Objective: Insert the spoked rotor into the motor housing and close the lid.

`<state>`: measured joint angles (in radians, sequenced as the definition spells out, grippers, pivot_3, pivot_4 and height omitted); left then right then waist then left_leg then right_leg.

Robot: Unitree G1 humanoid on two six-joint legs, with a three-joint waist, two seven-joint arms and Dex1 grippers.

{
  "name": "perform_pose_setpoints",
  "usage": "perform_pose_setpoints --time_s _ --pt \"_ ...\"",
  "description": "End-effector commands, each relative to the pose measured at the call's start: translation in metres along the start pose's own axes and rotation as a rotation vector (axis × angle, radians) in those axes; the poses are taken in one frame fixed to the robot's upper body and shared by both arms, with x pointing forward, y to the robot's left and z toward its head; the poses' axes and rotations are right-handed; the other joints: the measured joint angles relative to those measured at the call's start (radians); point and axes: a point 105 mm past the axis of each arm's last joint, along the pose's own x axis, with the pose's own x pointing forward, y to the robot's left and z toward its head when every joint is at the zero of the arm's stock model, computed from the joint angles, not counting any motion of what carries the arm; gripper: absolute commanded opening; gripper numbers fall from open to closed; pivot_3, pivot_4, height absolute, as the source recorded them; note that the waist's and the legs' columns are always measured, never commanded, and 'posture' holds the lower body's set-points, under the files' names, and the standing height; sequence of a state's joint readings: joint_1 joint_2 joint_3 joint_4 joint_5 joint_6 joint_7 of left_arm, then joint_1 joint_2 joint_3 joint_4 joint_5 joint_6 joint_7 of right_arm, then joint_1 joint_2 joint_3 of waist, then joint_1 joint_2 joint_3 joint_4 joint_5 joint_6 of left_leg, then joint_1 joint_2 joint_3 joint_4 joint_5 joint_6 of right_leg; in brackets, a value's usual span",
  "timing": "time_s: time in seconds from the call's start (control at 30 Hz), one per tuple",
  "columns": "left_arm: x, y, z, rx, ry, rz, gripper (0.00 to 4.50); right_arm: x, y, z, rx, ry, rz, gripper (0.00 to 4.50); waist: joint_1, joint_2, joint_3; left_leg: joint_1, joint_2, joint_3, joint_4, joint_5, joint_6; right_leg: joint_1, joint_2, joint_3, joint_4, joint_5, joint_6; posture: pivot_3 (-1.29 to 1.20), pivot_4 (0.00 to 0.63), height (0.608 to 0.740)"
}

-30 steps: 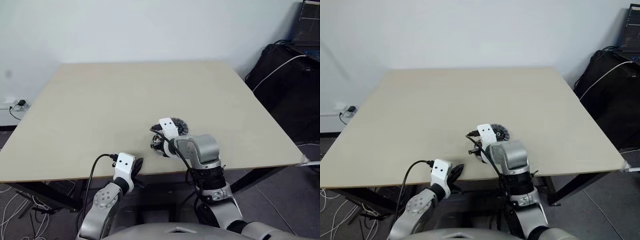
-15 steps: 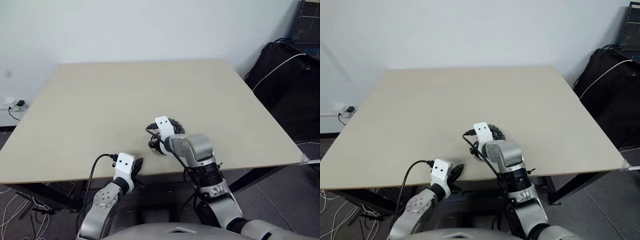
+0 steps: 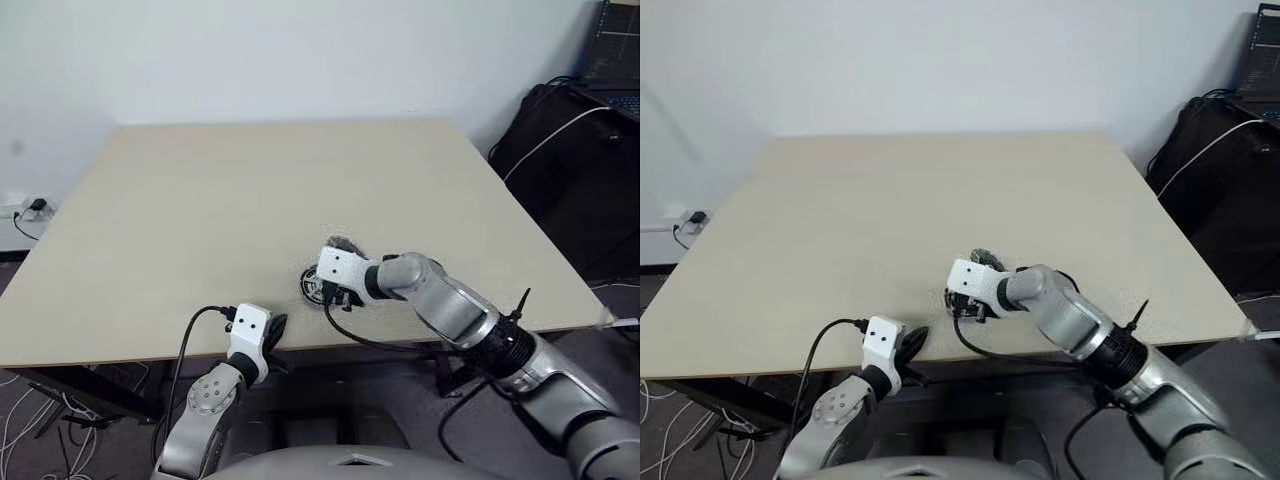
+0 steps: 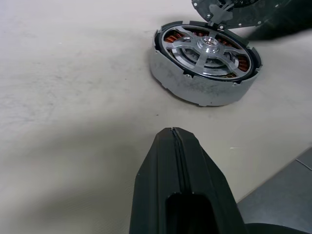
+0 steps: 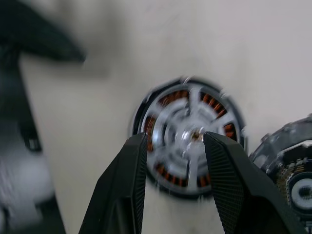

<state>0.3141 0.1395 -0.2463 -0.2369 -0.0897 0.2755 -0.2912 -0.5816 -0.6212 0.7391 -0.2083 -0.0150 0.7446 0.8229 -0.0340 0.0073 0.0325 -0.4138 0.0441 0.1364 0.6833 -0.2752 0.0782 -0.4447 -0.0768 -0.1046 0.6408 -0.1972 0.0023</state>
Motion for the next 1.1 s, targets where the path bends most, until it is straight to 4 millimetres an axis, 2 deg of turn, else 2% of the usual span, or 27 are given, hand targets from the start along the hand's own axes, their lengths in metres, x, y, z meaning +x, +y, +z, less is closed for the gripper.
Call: perform_pose_setpoints --time_s 0.03,0.27,0.7,0.93,1.03,1.1 --pt "0.002 -0.002 0.009 0.009 -0.037 -0.012 0.00 -0.008 0.004 0.004 -0.166 0.010 0.078 1.96 0.003 -0.001 0.001 0.000 0.000 0.000 0.000 0.000 0.000 0.000 0.000 0.000 0.000 0.000 0.000 0.00 0.000 0.740" --pt "0.001 -0.002 0.008 0.005 -0.039 -0.007 0.00 -0.003 0.003 -0.009 -0.229 0.070 0.112 1.96 0.016 -0.003 0.002 0.000 0.000 0.000 0.001 0.000 0.000 0.000 0.000 0.000 0.000 0.000 0.000 0.00 0.000 0.740" --pt "0.000 -0.002 0.009 0.005 -0.041 -0.002 0.00 0.010 -0.013 -0.017 -0.220 0.116 0.073 1.96 0.022 -0.003 0.002 0.000 0.000 0.000 0.001 0.000 0.000 0.001 -0.001 0.000 0.001 0.000 0.000 0.00 0.000 0.740" --pt "-0.001 -0.002 0.008 0.001 -0.041 0.006 0.00 0.011 -0.016 -0.027 -0.221 0.154 0.077 1.96 0.022 -0.003 0.002 0.001 0.000 0.000 0.002 0.000 0.000 0.001 0.000 0.000 0.002 0.000 0.000 0.00 0.000 0.740" --pt "-0.002 -0.002 0.008 -0.001 -0.040 0.007 0.00 0.011 -0.015 -0.030 -0.222 0.166 0.082 1.33 0.022 -0.003 0.001 0.001 0.000 0.000 0.002 0.000 0.000 0.001 -0.001 0.000 0.002 0.000 0.000 0.00 0.000 0.740" --pt "-0.002 -0.002 0.007 -0.001 -0.040 0.007 0.00 0.011 -0.013 -0.031 -0.220 0.167 0.086 0.66 0.021 -0.003 0.001 0.001 0.000 0.000 0.002 0.000 0.000 0.001 0.000 0.000 0.002 0.000 0.000 0.00 0.000 0.740"
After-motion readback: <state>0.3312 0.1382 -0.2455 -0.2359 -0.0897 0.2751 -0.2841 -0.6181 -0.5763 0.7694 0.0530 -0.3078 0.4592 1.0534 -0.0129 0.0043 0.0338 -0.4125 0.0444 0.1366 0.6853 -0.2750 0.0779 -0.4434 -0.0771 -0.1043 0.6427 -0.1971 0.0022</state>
